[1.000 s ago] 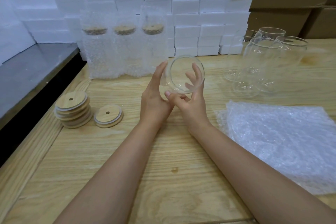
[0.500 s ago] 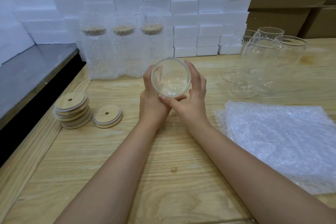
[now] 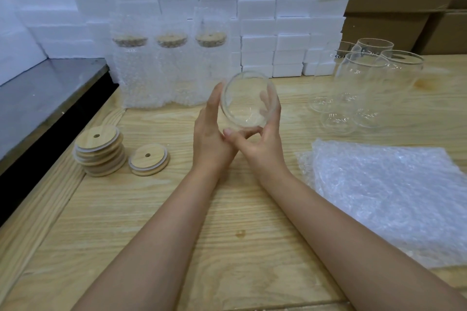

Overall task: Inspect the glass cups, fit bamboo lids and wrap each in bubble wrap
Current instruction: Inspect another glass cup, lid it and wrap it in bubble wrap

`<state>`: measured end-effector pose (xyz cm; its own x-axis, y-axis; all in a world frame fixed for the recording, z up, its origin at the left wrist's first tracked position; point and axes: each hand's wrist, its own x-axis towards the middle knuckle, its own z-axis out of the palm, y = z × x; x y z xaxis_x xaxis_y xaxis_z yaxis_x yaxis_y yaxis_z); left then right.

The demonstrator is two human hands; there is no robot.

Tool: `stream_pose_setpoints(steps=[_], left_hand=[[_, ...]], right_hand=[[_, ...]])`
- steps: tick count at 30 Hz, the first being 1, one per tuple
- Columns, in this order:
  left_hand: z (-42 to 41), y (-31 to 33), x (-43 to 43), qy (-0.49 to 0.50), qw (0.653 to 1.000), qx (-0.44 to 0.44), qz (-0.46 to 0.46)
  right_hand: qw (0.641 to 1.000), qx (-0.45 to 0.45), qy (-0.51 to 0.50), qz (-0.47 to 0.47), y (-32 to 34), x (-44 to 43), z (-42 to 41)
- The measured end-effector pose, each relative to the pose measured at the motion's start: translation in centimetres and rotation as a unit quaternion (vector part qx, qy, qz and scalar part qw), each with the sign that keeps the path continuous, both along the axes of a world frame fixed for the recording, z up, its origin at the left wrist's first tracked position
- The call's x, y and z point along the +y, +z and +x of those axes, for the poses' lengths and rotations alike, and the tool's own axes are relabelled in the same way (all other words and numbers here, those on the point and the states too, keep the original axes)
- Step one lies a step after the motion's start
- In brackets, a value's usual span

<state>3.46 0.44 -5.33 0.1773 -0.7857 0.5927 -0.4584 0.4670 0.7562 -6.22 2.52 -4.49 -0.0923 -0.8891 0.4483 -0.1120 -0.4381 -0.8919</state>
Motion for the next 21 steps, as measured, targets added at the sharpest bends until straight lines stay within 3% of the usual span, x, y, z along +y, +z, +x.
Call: stream_pose_setpoints(steps=[4, 21], left_hand=[[0.01, 0.02, -0.17, -0.007, 0.999, 0.045, 0.009], [0.01, -0.31, -0.76, -0.034, 0.995, 0.047, 0.083]], right_hand=[[0.999, 0.031, -0.038, 0.024, -0.25, -0.21, 0.24], [0.992, 0.040, -0.084, 0.085, -0.33, -0.69, 0.36]])
